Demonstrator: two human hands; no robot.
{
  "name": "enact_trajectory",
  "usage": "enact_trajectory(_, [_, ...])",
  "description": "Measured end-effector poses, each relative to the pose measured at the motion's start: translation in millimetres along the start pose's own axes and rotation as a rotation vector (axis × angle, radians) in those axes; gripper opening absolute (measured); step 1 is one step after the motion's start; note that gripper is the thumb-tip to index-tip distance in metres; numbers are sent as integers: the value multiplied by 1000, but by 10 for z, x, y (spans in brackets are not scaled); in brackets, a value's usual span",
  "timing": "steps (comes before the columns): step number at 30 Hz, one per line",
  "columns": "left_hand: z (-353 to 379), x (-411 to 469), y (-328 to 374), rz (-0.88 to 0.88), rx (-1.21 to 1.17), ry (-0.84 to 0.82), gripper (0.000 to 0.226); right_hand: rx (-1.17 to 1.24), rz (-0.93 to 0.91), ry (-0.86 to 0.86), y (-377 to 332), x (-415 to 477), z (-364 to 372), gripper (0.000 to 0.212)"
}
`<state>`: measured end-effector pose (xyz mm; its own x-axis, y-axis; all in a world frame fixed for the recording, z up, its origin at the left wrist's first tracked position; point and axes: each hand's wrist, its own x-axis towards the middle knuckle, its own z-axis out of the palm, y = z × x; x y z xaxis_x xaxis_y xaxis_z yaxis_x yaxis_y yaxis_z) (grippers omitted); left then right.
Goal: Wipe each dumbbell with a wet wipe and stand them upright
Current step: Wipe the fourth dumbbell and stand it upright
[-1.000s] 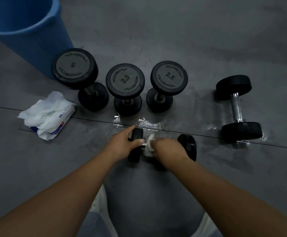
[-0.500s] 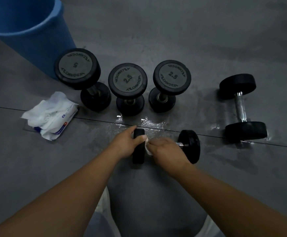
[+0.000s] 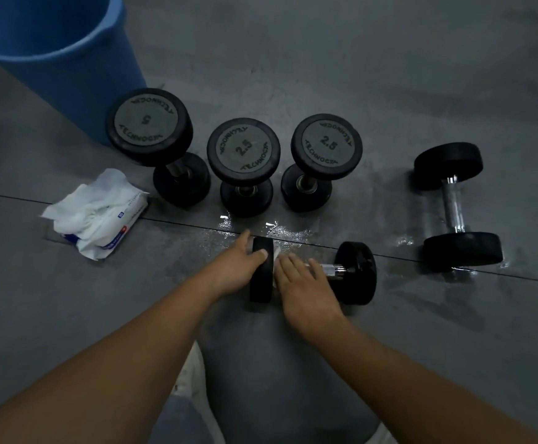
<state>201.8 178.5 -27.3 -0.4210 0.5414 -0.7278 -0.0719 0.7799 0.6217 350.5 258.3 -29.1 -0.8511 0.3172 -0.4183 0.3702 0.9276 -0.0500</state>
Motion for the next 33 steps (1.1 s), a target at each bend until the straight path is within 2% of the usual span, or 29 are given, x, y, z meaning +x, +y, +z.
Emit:
enact_trajectory(2, [-4,-22,-27,21,11,-14,66,-68,41,37,173,-58,75,63])
enact_trajectory(5, [35,-26,24,66,66,21,62,-19,178,-4,93,24,-31,69])
enact_trajectory(8, [70,-37,50,101,96,64,60,92,104,-12,-92,108,-40,58])
enact_trajectory(12, [58,-27,13,105,74,67,59,85,16,70,236,101,-93,41])
enact_trajectory(15, [40,32,73,86,25,109,57,231,-11,75,202,187,-202,22])
enact_trajectory(18, [15,81,144,80,39,145,55,496,98,232,-14,140,-213,5])
enact_trajectory(19, [8,91,152,80,48,152,54,528,111,285,-34,97,-177,6])
enact_trajectory(23, [32,67,145,79,51,154,53,284,22,331,107,55,-77,16])
enact_trajectory(27, [28,51,153,77,39,149,53,235,142,199,-59,188,-34,34])
enact_trajectory(29, [30,35,140,79,40,144,53,205,109,178,-110,100,13,30])
enact_trajectory(31, [33,25,127,77,44,148,52,187,-26,187,0,-22,6,22])
enact_trajectory(33, [37,25,122,79,50,159,53,276,-40,144,125,-106,-108,22])
